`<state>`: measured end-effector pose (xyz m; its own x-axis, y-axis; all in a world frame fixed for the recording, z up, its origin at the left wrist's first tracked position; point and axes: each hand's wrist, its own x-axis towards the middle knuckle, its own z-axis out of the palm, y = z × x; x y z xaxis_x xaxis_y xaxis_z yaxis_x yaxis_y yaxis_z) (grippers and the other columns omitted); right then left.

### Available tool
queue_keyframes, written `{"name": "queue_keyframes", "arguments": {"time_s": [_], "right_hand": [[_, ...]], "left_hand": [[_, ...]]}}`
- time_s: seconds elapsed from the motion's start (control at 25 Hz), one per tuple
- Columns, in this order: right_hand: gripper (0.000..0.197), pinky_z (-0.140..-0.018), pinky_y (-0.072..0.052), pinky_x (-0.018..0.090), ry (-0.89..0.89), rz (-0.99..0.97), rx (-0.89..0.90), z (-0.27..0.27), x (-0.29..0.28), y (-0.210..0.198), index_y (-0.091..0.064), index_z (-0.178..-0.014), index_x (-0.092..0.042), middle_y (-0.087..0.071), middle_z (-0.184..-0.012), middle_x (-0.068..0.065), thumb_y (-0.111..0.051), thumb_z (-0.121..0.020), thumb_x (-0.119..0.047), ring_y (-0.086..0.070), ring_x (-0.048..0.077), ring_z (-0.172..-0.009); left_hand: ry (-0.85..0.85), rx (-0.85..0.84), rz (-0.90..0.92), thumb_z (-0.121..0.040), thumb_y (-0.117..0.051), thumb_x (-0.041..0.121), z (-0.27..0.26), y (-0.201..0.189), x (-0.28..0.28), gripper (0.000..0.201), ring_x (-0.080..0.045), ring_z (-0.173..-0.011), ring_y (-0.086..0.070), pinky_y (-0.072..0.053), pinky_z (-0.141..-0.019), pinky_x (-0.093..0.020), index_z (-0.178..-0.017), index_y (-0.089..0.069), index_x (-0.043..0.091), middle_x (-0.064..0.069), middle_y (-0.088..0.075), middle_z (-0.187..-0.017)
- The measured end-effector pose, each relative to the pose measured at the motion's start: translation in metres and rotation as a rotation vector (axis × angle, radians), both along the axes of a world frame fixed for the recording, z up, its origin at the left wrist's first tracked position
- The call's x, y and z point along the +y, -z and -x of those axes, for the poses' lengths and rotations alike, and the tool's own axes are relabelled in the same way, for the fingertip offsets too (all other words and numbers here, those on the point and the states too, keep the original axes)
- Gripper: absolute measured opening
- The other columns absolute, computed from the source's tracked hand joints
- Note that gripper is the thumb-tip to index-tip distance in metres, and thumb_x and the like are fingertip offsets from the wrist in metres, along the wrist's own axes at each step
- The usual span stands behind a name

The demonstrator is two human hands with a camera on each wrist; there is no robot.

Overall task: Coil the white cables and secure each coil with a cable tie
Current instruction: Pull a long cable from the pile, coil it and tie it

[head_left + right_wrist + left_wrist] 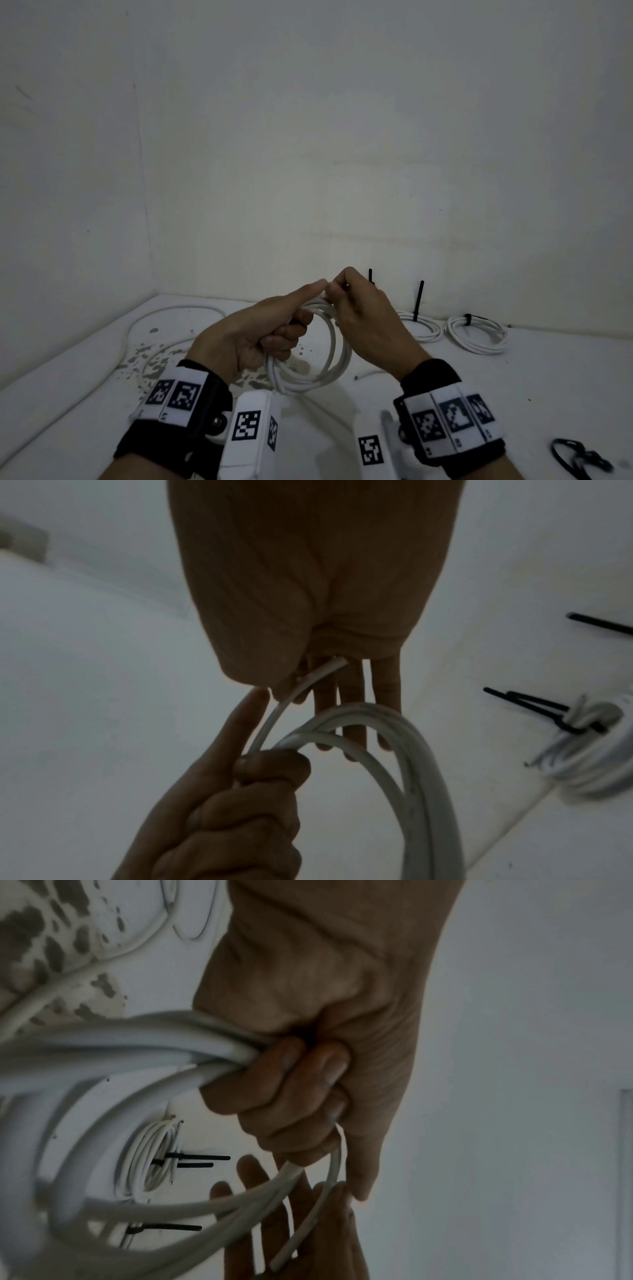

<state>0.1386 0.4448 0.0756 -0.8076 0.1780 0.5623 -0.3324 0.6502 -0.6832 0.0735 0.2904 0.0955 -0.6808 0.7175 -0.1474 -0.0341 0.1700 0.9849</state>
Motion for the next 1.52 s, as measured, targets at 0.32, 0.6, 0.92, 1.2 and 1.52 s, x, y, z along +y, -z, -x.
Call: {"name": "queue_keyframes", "arguments": {"time_s": [0.32, 0.6, 0.92, 1.2, 1.52], "right_hand": [[0.030, -0.042, -0.031, 0.023, -0.251, 0.694, -0.333, -0.006, 0.006, -0.007, -0.065, -0.087, -0.008, -0.040, -0.055, -0.002, -0.054, -0.102, -0.032, -0.029, 0.012, -0.044], [0.026, -0.039, -0.026, 0.023, -0.046, 0.872, -0.104, 0.000, 0.007, -0.012, -0.056, -0.080, -0.010, -0.038, -0.047, -0.007, -0.057, -0.101, -0.025, -0.027, 0.010, -0.041], [0.027, -0.036, -0.024, 0.021, -0.047, 1.015, -0.006, -0.005, 0.003, -0.022, -0.053, -0.073, -0.013, -0.032, -0.046, -0.006, -0.061, -0.098, -0.020, -0.023, 0.011, -0.039], [0.024, -0.040, -0.028, 0.024, -0.164, 0.946, -0.091, -0.007, 0.008, -0.015, -0.059, -0.079, -0.009, -0.029, -0.052, -0.003, -0.059, -0.099, -0.023, -0.023, 0.013, -0.043], [0.045, -0.044, -0.035, 0.026, -0.125, 0.689, -0.229, -0.006, -0.002, -0.011, -0.060, -0.085, -0.002, -0.031, -0.045, -0.007, -0.048, -0.103, -0.042, -0.029, 0.011, -0.040]], "left_hand": [[-0.081, -0.057, -0.117, -0.092, -0.060, 0.012, 0.004, 0.008, 0.012, 0.026, -0.006, -0.035, -0.023, -0.025, -0.036, -0.018, -0.070, -0.047, 0.016, 0.006, -0.028, -0.045], [-0.007, -0.392, -0.512, -0.087, -0.061, 0.031, -0.002, 0.016, 0.019, 0.031, -0.007, -0.035, -0.026, -0.054, -0.060, -0.029, -0.063, -0.047, 0.016, 0.007, -0.024, -0.042], [0.050, -0.358, -0.613, -0.085, -0.058, 0.048, -0.005, 0.011, 0.025, 0.036, -0.002, -0.027, -0.018, -0.017, -0.031, -0.016, -0.068, -0.056, 0.015, 0.008, -0.022, -0.047], [-0.137, -0.194, -0.406, -0.089, -0.064, 0.015, -0.009, 0.002, 0.020, 0.030, -0.003, -0.032, -0.014, -0.017, -0.032, -0.016, -0.069, -0.042, 0.020, 0.008, -0.018, -0.047], [-0.376, -0.265, -0.453, -0.082, -0.069, 0.017, 0.000, 0.005, 0.021, 0.032, -0.007, -0.034, -0.033, -0.045, -0.049, -0.021, -0.059, -0.047, 0.018, 0.007, -0.035, -0.044]]}}
